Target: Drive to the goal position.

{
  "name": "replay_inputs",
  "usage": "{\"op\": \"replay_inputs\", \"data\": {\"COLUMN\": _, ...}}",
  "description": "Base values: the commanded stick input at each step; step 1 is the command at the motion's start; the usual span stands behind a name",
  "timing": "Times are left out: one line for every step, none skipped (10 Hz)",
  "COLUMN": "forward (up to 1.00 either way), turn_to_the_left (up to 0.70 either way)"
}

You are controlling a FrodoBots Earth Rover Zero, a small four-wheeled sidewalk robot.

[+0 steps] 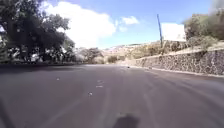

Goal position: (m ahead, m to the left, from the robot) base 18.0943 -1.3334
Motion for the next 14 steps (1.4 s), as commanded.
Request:
{"op": "replay_inputs", "data": {"forward": 0.50, "turn_to_the_left": 0.00}}
{"op": "replay_inputs", "data": {"forward": 0.50, "turn_to_the_left": 0.00}}
{"op": "replay_inputs", "data": {"forward": 0.50, "turn_to_the_left": 0.00}}
{"op": "replay_inputs", "data": {"forward": 0.50, "turn_to_the_left": 0.00}}
{"op": "replay_inputs", "data": {"forward": 0.50, "turn_to_the_left": 0.00}}
{"op": "replay_inputs", "data": {"forward": 0.50, "turn_to_the_left": 0.00}}
{"op": "replay_inputs", "data": {"forward": 0.50, "turn_to_the_left": 0.00}}
{"op": "replay_inputs", "data": {"forward": 0.50, "turn_to_the_left": 0.00}}
{"op": "replay_inputs", "data": {"forward": 0.50, "turn_to_the_left": 0.00}}
{"op": "replay_inputs", "data": {"forward": 0.50, "turn_to_the_left": 0.00}}
{"op": "replay_inputs", "data": {"forward": 0.50, "turn_to_the_left": 0.00}}
{"op": "replay_inputs", "data": {"forward": 0.50, "turn_to_the_left": 0.00}}
{"op": "replay_inputs", "data": {"forward": 0.50, "turn_to_the_left": 0.00}}
{"op": "replay_inputs", "data": {"forward": 0.50, "turn_to_the_left": 0.00}}
